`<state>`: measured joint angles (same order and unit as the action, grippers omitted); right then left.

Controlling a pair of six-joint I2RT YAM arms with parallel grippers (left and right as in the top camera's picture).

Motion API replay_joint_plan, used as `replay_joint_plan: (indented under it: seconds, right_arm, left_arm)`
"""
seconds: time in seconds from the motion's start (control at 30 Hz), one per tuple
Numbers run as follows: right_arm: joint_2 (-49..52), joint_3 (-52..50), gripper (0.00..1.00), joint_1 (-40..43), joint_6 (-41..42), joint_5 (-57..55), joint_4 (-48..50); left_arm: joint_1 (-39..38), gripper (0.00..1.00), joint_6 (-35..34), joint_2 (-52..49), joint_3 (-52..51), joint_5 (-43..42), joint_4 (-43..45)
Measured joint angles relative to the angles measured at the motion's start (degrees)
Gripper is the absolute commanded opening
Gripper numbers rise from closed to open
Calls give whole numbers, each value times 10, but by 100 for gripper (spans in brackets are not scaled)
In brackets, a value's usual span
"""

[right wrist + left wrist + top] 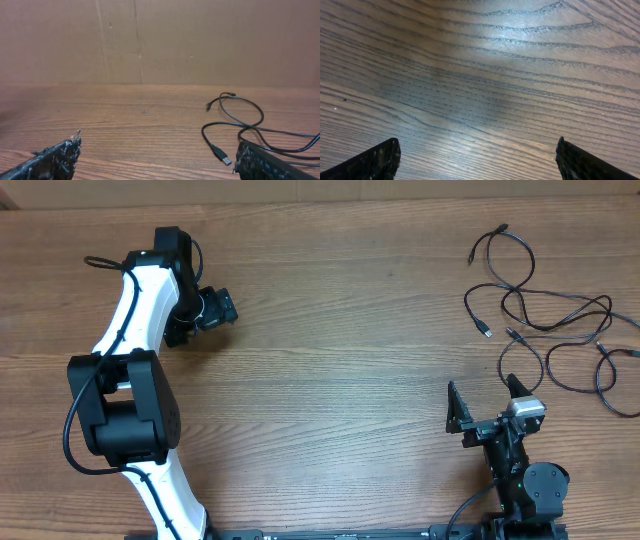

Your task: Untangle cables

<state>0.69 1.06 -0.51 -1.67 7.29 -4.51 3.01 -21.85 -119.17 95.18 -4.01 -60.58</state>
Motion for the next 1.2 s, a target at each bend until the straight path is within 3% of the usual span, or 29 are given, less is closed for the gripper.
replay_joint_plan:
  seconds: [0.93, 1.2]
  right_arm:
    - [0, 0, 100, 0, 0, 0, 0]
    - [0, 0, 100, 0, 0, 0, 1]
  left_arm:
    - [0, 100, 0, 0, 0, 0, 0]
    - [-43, 99, 0, 40, -3, 0, 0]
